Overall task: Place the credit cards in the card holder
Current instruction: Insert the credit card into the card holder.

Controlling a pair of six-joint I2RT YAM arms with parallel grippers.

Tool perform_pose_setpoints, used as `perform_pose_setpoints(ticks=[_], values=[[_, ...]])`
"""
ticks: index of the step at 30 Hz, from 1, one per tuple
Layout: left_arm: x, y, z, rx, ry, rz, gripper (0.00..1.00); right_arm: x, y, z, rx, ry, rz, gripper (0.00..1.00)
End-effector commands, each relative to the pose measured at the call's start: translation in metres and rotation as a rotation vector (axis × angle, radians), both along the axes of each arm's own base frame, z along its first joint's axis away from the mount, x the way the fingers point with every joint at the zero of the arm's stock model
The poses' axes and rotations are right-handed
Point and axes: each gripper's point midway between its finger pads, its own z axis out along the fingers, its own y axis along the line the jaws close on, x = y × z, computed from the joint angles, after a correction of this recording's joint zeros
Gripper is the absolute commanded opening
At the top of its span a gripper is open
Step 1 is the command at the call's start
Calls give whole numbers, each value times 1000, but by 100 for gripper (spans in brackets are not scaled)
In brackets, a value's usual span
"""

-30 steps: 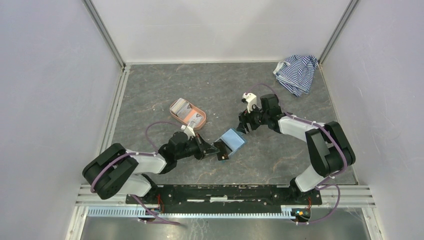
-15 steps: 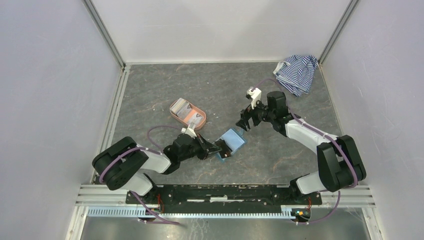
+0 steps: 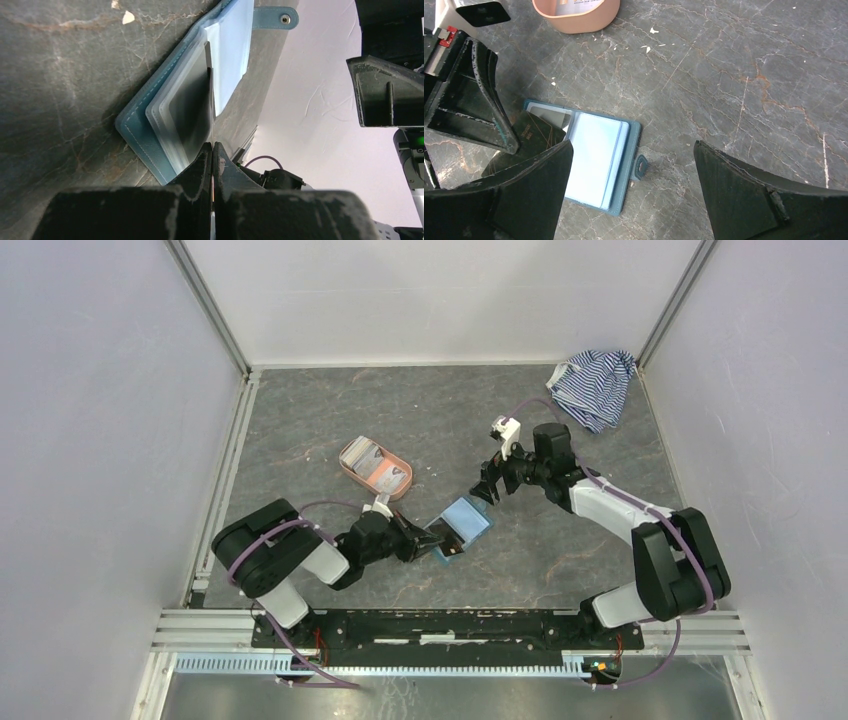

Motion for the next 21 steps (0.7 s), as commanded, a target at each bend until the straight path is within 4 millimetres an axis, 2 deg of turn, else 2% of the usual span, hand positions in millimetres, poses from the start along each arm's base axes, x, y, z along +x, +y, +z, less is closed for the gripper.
perform_pose_setpoints(ticks=[1, 6, 17, 21], values=[[8, -10, 16, -83, -17, 20, 2, 1, 3, 2, 17, -20, 28, 98], [10, -13, 13, -115, -9, 24, 2, -2, 5, 0, 20, -6, 44, 98], [14, -9, 5, -113, 4, 52, 2, -8, 13, -21, -18, 59, 81, 98], [15, -11, 9, -142, -13, 42, 2, -11, 17, -32, -43, 91, 105, 98]])
